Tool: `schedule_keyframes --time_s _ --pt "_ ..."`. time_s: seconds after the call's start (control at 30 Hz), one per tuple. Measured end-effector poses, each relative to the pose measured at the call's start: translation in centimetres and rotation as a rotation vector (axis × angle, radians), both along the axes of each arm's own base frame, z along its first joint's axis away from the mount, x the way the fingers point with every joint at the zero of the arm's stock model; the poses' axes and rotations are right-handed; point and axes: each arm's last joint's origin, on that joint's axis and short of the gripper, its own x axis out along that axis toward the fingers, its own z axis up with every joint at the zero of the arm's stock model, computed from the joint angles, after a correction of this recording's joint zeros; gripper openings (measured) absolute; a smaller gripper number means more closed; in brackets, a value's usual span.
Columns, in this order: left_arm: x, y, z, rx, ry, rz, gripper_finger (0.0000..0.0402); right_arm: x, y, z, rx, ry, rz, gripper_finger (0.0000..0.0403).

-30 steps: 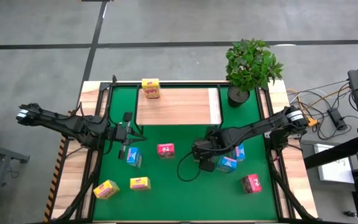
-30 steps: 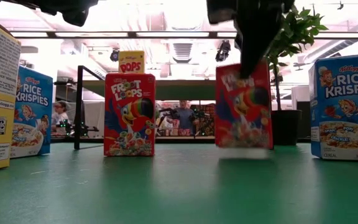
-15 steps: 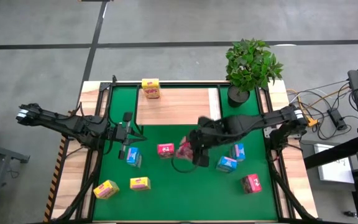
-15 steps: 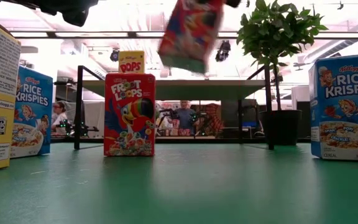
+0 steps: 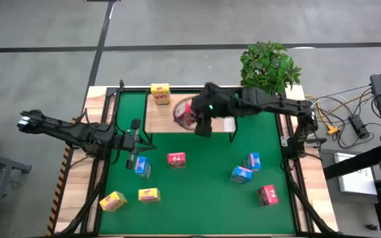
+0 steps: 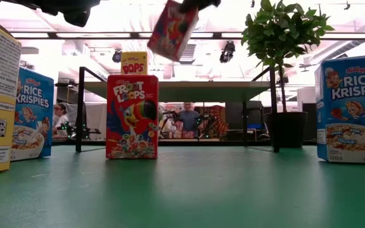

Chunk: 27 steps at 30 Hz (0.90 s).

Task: Stack cereal on shelf
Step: Put the middle top red cereal box on the shelf

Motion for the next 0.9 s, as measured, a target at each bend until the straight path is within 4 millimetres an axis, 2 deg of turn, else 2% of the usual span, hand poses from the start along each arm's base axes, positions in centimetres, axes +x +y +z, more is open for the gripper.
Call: schedule_keyframes --time_s 0.17,0.33,0.73,0.9 --pt "0.0 0.0 0.0 0.0 0.0 0.0 0.0 1.3 -3.8 -2.1 -0.03 0.098 -0.027 0.0174" --pt "0.0 0.0 0.0 0.0 0.001 -0.001 0.0 1.9 -5.9 -3.4 -0.021 0.179 -0.034 0.0174" --pt "0.0 0.0 0.0 0.017 -0.001 -0.003 0.0 2.7 -6.8 -3.6 -0.044 0.203 -0.019 0.024" --pt "0.0 0.0 0.0 0.017 -0.001 -0.003 0.0 3.0 -6.8 -2.9 -0.056 0.173 -0.015 0.0267"
